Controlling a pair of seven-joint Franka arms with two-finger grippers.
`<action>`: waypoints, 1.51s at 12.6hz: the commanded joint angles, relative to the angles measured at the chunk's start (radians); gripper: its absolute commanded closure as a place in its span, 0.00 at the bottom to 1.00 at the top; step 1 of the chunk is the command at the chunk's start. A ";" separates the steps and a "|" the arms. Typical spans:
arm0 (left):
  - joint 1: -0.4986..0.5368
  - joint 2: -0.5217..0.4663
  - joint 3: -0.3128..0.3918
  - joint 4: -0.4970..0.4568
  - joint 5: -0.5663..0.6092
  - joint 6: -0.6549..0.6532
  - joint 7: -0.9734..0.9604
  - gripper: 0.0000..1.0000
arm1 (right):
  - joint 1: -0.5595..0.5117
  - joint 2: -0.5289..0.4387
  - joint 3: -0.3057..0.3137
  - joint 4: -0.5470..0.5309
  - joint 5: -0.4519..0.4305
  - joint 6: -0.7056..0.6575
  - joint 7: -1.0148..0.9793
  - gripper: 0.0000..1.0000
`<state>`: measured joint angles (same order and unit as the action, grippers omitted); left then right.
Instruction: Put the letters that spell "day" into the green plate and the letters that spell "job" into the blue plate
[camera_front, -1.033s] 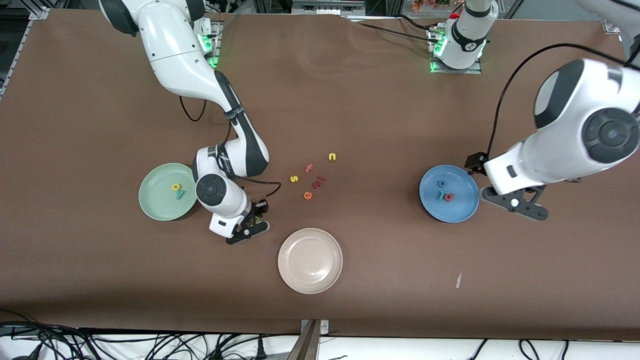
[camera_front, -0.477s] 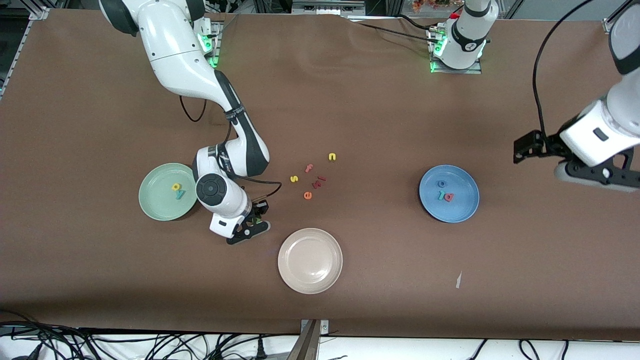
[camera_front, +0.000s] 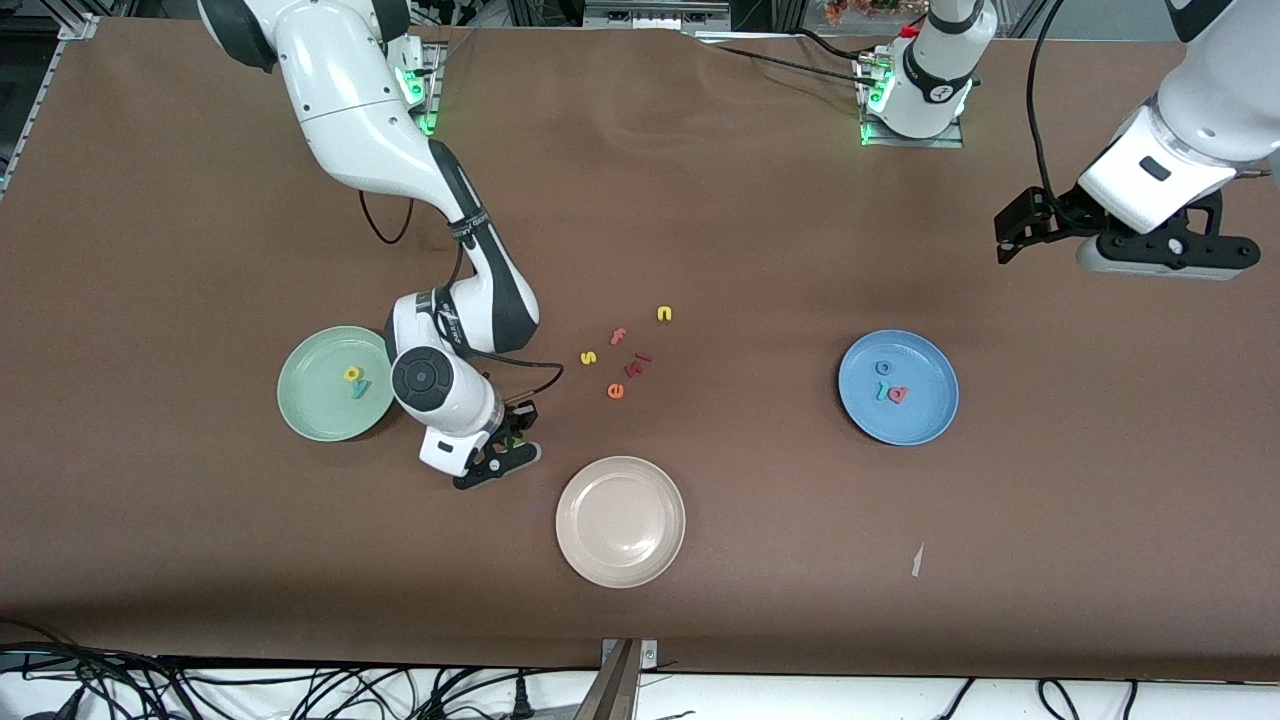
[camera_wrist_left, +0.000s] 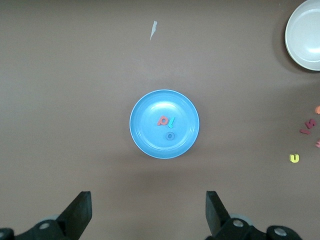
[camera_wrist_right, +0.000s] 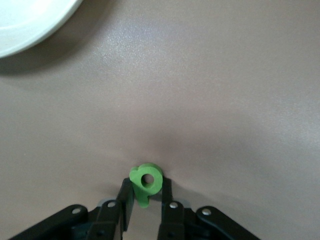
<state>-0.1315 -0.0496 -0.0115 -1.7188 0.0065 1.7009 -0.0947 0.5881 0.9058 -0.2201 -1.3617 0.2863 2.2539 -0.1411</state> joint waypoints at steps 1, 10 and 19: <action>-0.036 -0.046 0.076 -0.058 -0.020 0.034 0.045 0.00 | -0.017 -0.013 -0.001 0.023 0.005 -0.045 -0.005 0.84; 0.035 0.079 0.045 0.142 -0.037 -0.145 0.039 0.00 | -0.036 -0.303 -0.198 -0.255 0.007 -0.241 -0.158 0.87; 0.119 0.070 -0.033 0.133 -0.022 -0.139 0.038 0.00 | -0.037 -0.429 -0.229 -0.550 0.010 0.000 -0.216 0.00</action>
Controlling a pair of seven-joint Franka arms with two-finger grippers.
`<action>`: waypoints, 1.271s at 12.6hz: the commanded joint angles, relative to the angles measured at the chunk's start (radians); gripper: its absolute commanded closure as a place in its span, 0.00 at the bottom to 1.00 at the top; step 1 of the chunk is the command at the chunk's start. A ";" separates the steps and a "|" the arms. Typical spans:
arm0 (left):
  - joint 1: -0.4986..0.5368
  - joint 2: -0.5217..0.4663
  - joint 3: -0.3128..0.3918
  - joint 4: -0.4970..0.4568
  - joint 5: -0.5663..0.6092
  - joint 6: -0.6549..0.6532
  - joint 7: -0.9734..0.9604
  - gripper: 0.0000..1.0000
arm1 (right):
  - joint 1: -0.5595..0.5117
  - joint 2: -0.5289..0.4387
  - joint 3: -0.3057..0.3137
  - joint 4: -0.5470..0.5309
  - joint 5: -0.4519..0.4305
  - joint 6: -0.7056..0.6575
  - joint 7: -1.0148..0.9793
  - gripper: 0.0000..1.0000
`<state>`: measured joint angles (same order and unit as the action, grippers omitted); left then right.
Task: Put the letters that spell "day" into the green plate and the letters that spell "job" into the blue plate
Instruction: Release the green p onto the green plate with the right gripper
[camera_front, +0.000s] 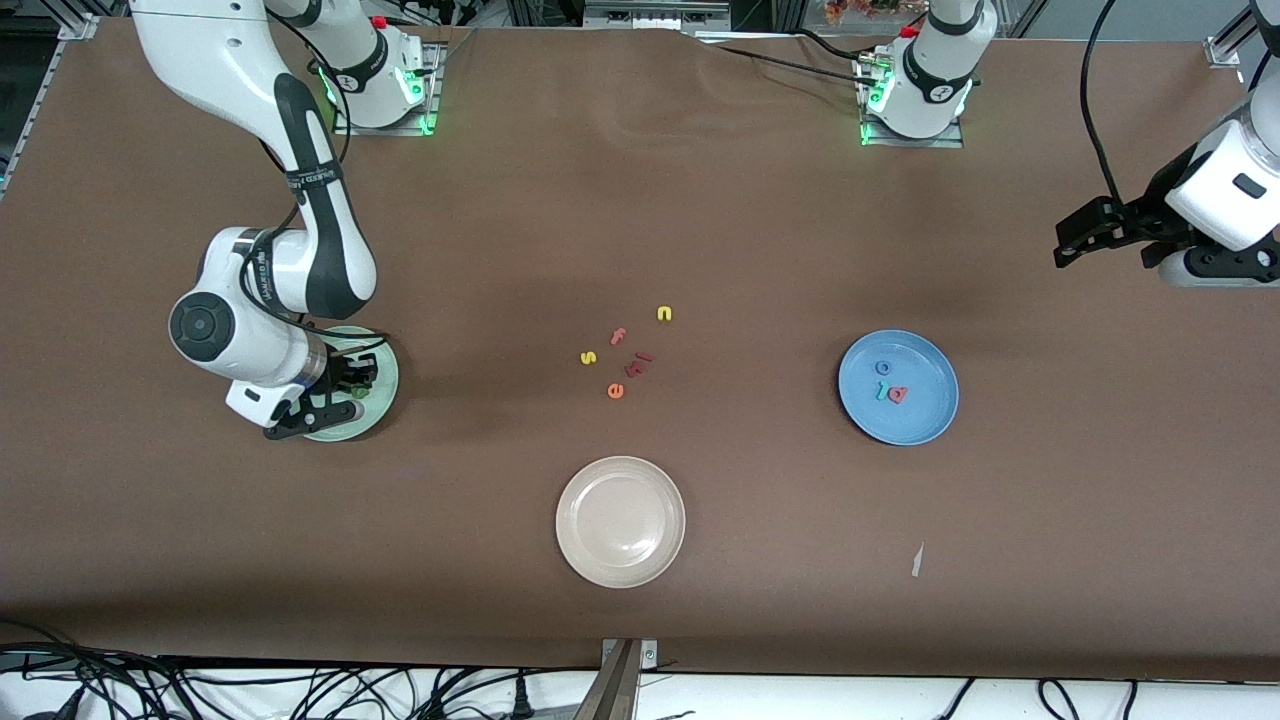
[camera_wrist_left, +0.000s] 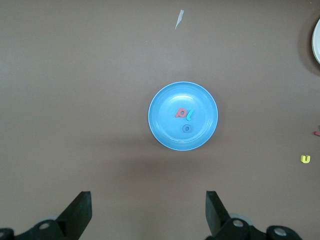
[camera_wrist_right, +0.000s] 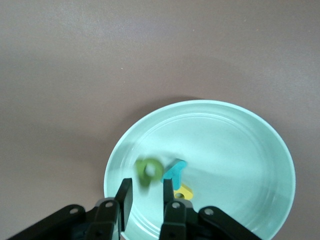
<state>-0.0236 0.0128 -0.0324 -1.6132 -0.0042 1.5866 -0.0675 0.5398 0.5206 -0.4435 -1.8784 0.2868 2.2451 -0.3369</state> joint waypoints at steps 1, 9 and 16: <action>0.014 0.004 -0.012 0.023 -0.013 -0.023 0.009 0.00 | 0.011 -0.043 -0.006 -0.030 0.009 -0.002 -0.020 0.00; 0.024 0.015 -0.012 0.038 -0.010 -0.020 0.011 0.00 | 0.022 -0.042 0.000 0.100 0.008 -0.140 0.154 0.00; 0.024 0.016 -0.014 0.042 -0.013 -0.019 0.011 0.00 | 0.000 -0.069 0.011 0.205 -0.030 -0.324 0.317 0.00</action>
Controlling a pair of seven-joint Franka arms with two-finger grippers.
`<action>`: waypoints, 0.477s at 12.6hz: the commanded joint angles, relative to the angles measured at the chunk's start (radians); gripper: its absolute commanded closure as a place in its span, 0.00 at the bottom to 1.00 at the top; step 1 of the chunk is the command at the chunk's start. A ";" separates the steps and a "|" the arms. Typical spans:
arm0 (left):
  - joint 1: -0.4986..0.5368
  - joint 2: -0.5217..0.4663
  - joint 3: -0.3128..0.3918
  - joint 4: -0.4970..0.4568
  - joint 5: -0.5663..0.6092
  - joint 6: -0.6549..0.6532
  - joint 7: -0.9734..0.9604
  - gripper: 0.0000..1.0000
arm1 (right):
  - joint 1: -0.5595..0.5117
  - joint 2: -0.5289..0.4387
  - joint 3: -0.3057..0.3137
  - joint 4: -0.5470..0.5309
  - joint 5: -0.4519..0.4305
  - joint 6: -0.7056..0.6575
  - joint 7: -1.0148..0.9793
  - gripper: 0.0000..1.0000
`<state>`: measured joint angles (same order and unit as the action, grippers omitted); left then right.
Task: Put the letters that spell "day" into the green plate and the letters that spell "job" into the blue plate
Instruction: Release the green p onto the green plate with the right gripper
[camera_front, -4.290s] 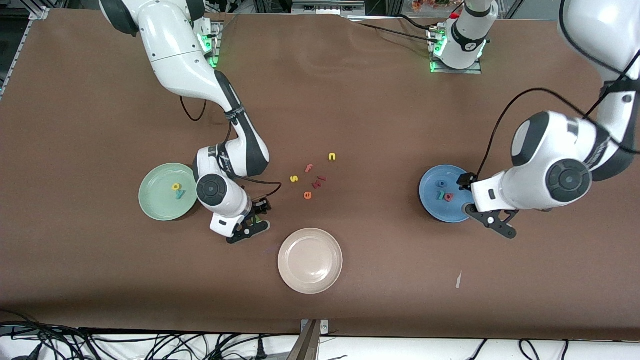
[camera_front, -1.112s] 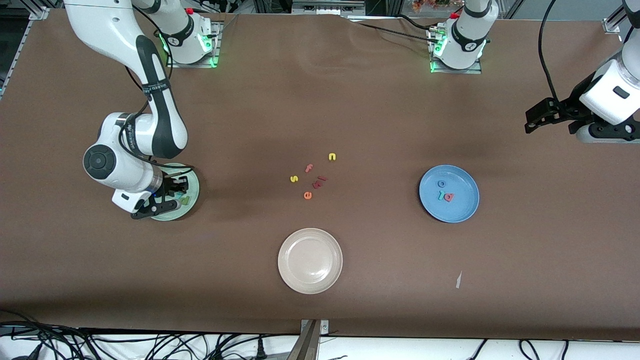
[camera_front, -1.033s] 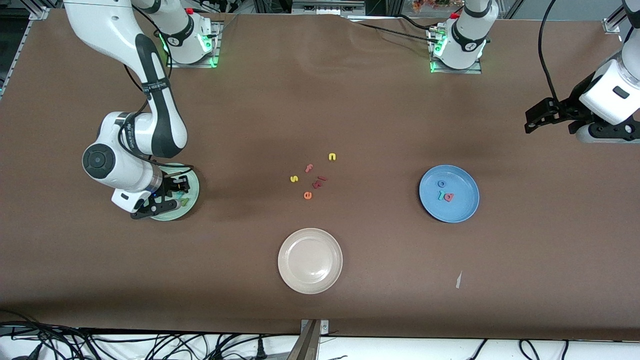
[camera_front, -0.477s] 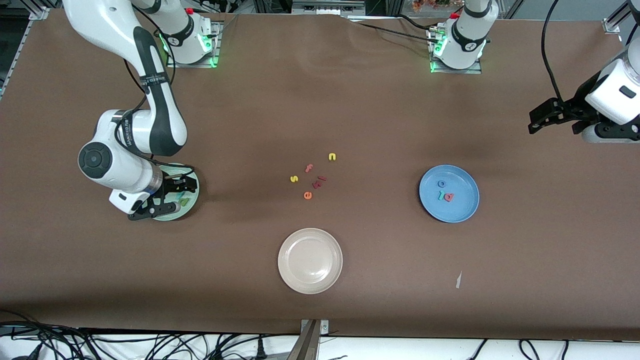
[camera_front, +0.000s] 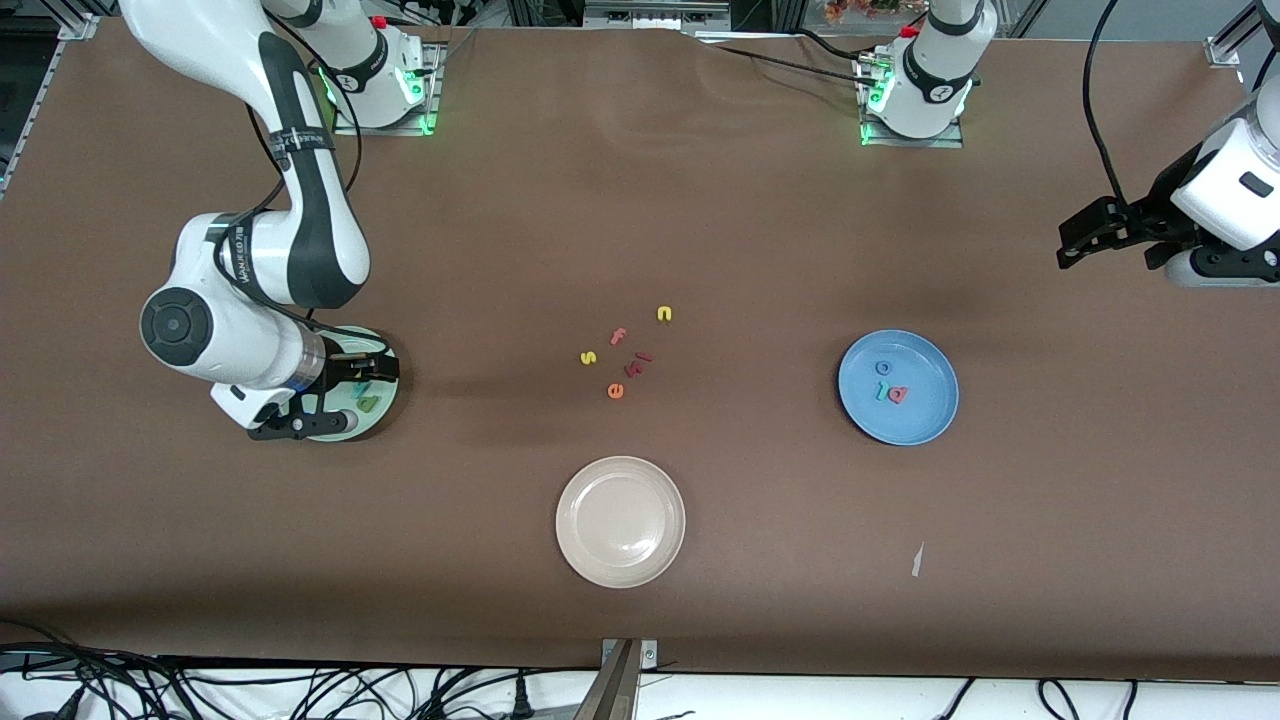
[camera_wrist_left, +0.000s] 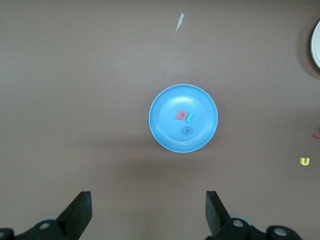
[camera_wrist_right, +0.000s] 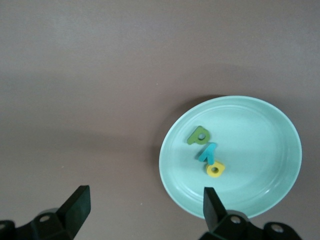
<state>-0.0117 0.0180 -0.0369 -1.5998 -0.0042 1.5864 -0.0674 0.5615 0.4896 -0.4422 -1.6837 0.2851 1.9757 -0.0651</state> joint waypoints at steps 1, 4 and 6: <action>0.010 0.011 -0.009 0.029 -0.011 -0.019 0.011 0.00 | -0.076 -0.055 0.069 0.012 -0.070 -0.078 0.047 0.00; 0.013 0.013 -0.008 0.029 -0.011 -0.019 0.011 0.00 | -0.239 -0.137 0.241 0.006 -0.219 -0.119 0.042 0.00; 0.010 0.014 -0.008 0.030 -0.011 -0.017 0.011 0.00 | -0.285 -0.196 0.273 0.004 -0.250 -0.170 0.038 0.00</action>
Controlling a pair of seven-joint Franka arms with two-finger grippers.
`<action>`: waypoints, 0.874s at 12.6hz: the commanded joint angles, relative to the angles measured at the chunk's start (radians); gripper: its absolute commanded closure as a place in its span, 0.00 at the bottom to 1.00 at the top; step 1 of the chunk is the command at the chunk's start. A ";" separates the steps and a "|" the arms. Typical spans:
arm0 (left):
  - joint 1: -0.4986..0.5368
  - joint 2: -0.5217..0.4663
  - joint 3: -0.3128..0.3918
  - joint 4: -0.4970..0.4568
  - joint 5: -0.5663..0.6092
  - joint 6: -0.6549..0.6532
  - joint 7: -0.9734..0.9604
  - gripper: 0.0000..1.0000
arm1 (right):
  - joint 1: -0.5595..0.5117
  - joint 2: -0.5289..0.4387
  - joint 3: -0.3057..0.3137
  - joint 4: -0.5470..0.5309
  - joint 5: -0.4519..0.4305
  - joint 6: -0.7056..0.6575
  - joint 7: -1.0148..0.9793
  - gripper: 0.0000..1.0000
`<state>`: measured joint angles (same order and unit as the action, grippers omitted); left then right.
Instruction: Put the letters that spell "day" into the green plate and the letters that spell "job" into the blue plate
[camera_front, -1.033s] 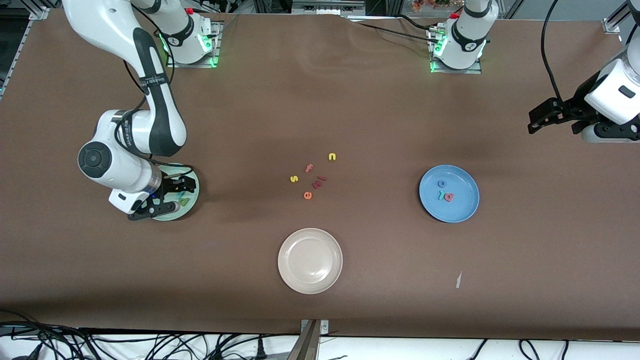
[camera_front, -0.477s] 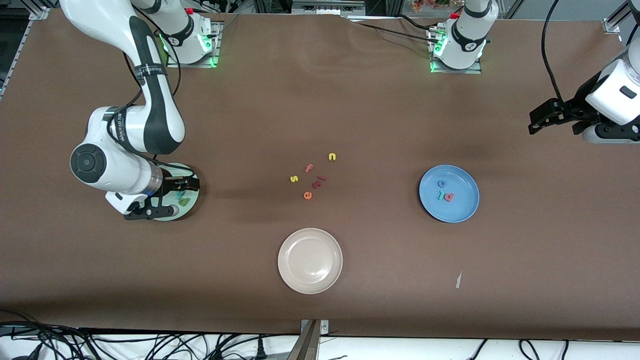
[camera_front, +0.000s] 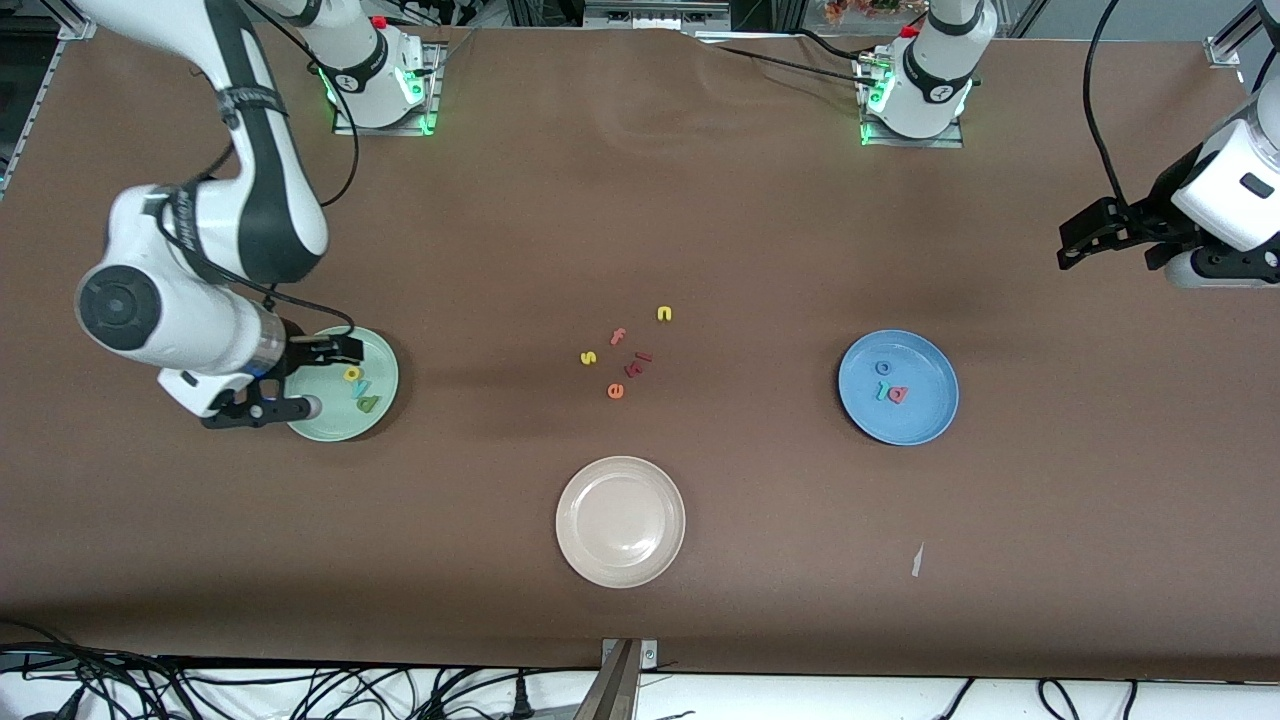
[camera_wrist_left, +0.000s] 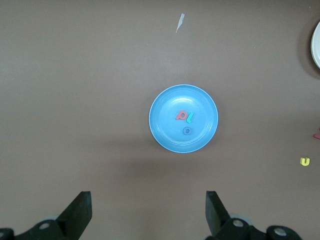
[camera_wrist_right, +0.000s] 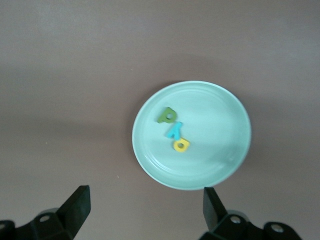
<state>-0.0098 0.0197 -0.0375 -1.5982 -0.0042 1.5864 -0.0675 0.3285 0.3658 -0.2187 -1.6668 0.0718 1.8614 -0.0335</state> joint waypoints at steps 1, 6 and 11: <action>0.010 0.013 -0.007 0.029 -0.013 -0.017 0.011 0.00 | -0.060 -0.112 0.050 -0.019 -0.038 -0.091 0.003 0.00; 0.010 0.013 -0.007 0.029 -0.014 -0.017 0.011 0.00 | -0.112 -0.254 0.050 0.024 -0.116 -0.355 -0.016 0.00; 0.011 0.017 -0.007 0.029 -0.017 -0.019 0.011 0.00 | -0.135 -0.312 0.041 0.062 -0.125 -0.429 0.001 0.00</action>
<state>-0.0091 0.0236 -0.0386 -1.5964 -0.0042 1.5864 -0.0675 0.2212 0.0682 -0.1924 -1.6144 -0.0409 1.4475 -0.0403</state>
